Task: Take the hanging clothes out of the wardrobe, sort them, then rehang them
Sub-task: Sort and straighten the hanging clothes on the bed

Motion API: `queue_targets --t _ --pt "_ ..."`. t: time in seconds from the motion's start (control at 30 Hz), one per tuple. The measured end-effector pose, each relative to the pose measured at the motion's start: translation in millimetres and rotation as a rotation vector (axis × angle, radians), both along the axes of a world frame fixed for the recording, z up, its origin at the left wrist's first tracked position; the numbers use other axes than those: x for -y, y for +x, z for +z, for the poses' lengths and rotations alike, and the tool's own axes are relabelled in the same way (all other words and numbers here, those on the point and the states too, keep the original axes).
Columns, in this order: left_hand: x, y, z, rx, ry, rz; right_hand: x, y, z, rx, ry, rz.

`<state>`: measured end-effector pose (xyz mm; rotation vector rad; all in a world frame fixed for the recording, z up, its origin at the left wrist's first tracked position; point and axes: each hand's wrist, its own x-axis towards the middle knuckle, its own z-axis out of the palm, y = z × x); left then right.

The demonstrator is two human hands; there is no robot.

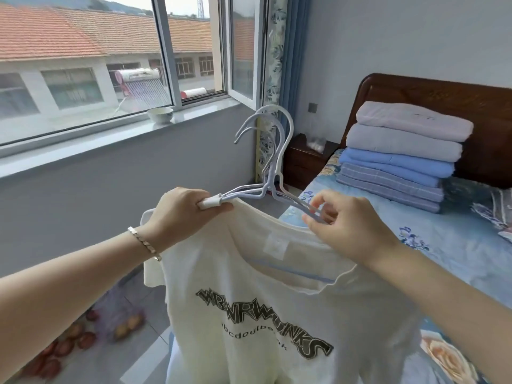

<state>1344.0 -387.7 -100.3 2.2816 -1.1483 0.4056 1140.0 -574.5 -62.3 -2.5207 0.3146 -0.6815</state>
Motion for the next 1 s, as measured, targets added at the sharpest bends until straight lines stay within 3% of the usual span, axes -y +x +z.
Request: queue_targets --t 0.17,0.23,0.5,0.63,0.73,0.83,1.0 --pt "-20.9 -9.8 -7.5 0.011 -0.03 0.135 12.3 -0.2 -11.0 -0.484 0.025 -0.185" --pt "-32.3 -9.9 -8.5 -0.028 -0.007 0.19 5.5 4.3 -12.6 -0.566 -0.008 -0.179" --pt "-103.4 -4.5 13.4 0.013 0.007 0.355 -50.9 18.5 0.5 -0.598 0.148 0.198" --pt "-99.7 22.2 44.6 0.108 0.035 0.325 -50.5 37.0 8.1 -0.565 0.345 0.233" --pt "-70.6 55.2 49.1 0.093 0.183 0.274 -32.0 55.5 -11.7 -0.601 0.581 0.216" --pt "-28.2 85.6 13.0 0.02 0.341 0.237 -10.0 74.1 -57.9 -0.641 0.685 0.134" --pt "45.2 123.3 -92.2 -0.21 0.386 0.168 33.5 104.0 -156.8 -0.657 0.555 -0.029"
